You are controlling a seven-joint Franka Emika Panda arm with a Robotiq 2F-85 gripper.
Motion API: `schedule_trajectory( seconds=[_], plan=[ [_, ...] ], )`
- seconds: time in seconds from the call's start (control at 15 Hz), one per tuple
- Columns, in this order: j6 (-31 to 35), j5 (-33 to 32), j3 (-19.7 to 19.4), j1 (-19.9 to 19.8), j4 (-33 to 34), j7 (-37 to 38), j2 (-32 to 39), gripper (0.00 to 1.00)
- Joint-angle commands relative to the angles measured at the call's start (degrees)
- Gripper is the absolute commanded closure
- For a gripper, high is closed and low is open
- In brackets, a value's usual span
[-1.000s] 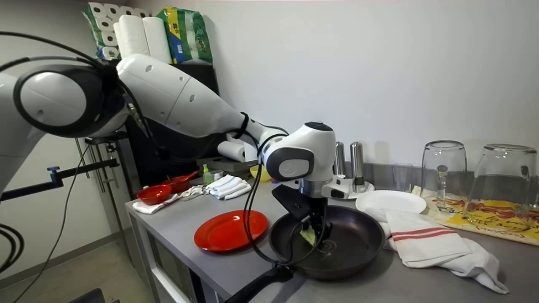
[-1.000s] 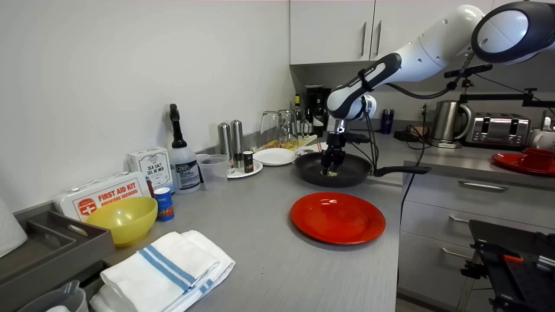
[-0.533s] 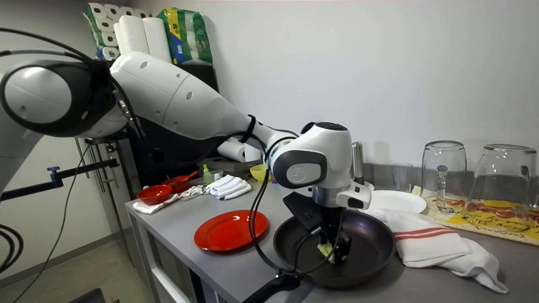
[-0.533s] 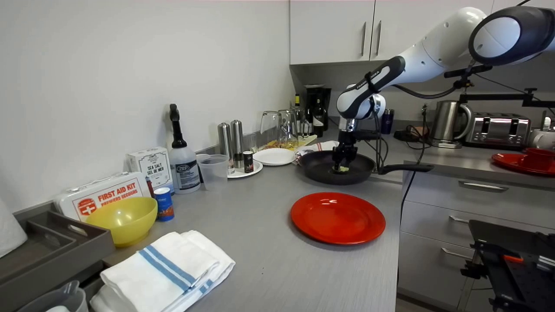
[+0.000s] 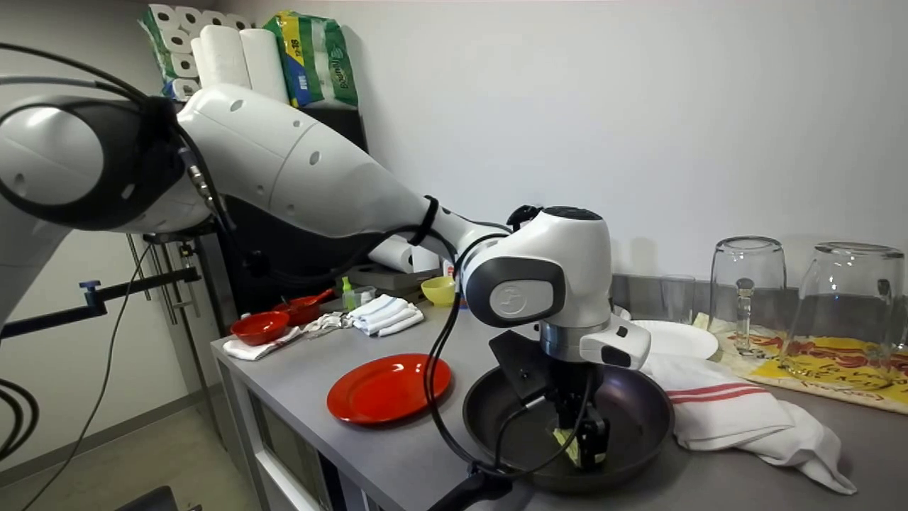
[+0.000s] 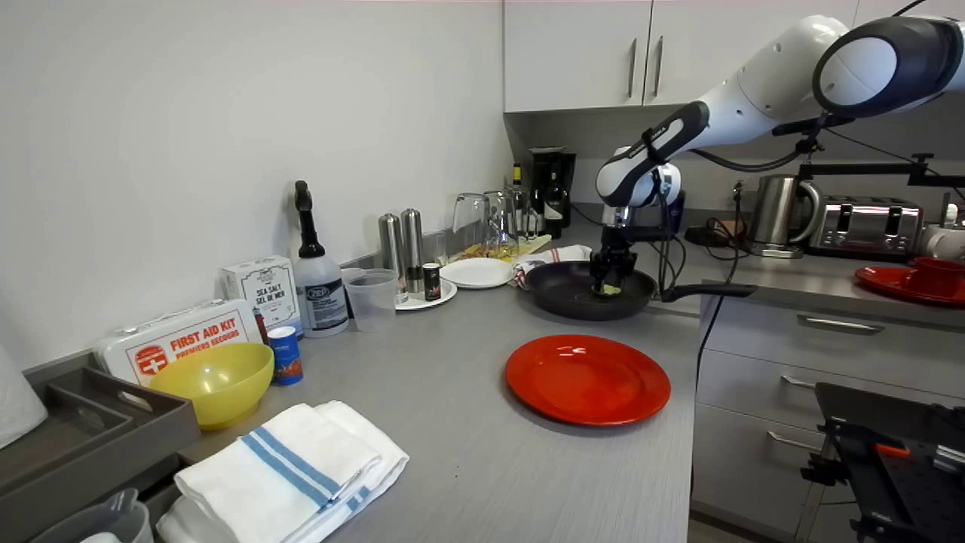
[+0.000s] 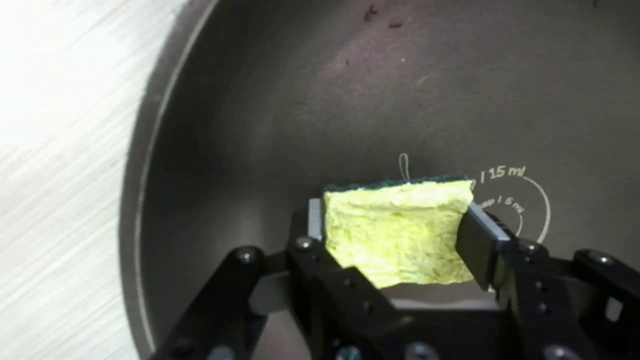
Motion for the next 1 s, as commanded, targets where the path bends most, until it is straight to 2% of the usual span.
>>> schedule_trajectory(
  seconds=[0.0, 0.4, 0.6, 0.93],
  plan=[
    [1.6, -1.67, -1.16, -0.52, -0.39, 3.51, 1.77, 0.61],
    [11.7, -4.55, -3.42, 4.16, -1.2, 14.74, 3.66, 0.61],
    [13.36, -6.74, -3.06, 7.27, -0.08, 19.28, 4.75, 0.61],
    [14.42, -8.6, -1.42, 11.63, 0.56, 21.0, 4.84, 0.61]
  ],
)
